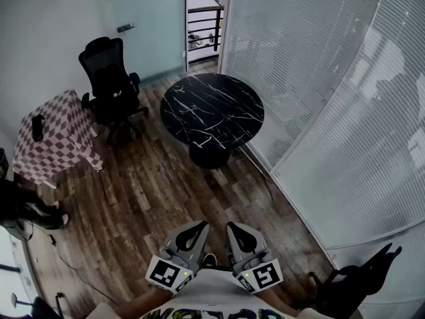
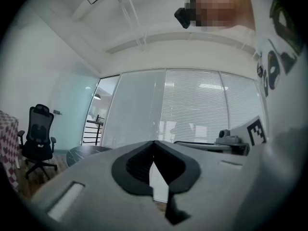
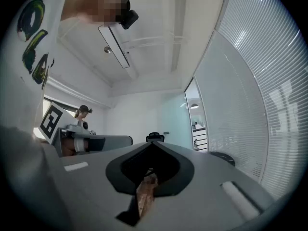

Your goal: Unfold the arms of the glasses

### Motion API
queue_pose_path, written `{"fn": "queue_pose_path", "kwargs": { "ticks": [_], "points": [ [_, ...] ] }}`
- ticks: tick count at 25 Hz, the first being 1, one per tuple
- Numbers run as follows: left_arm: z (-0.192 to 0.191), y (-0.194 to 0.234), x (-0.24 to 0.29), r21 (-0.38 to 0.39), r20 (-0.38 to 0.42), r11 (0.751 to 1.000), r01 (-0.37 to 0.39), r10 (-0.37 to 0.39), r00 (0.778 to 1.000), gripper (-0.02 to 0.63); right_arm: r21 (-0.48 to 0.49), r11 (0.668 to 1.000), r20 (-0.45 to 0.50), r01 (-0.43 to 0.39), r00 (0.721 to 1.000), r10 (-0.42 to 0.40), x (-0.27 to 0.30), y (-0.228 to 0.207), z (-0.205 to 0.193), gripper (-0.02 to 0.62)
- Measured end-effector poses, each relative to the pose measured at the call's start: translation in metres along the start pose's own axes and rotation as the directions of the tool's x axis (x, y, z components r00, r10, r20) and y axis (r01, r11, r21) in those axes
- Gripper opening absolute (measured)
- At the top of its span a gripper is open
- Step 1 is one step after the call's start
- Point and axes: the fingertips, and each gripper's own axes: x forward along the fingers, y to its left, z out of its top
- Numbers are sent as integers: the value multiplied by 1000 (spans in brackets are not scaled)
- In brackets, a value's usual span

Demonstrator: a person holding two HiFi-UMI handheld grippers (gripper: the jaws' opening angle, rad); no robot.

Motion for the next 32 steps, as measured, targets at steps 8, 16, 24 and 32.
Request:
{"fn": "queue_pose_path", "kwargs": {
  "ticks": [8, 16, 24, 32],
  "points": [
    [-6, 4, -1, -5, -8, 1000, -3, 3, 1000, 2, 62, 998, 33, -33, 999, 31, 4, 0, -2, 2],
    [-13, 1, 12, -23, -17, 1000, -18, 18, 1000, 2, 59, 998, 29, -38, 999, 36, 1, -12, -2, 2],
    [-19, -13, 27, -18, -11, 999, -44, 44, 999, 2, 66, 996, 20, -56, 998, 55, -9, -30, -7, 2],
    [-26, -9, 42, -19, -22, 998, -66, 65, 998, 2, 47, 995, 23, -85, 996, 84, -1, -41, -4, 2]
  ]
}}
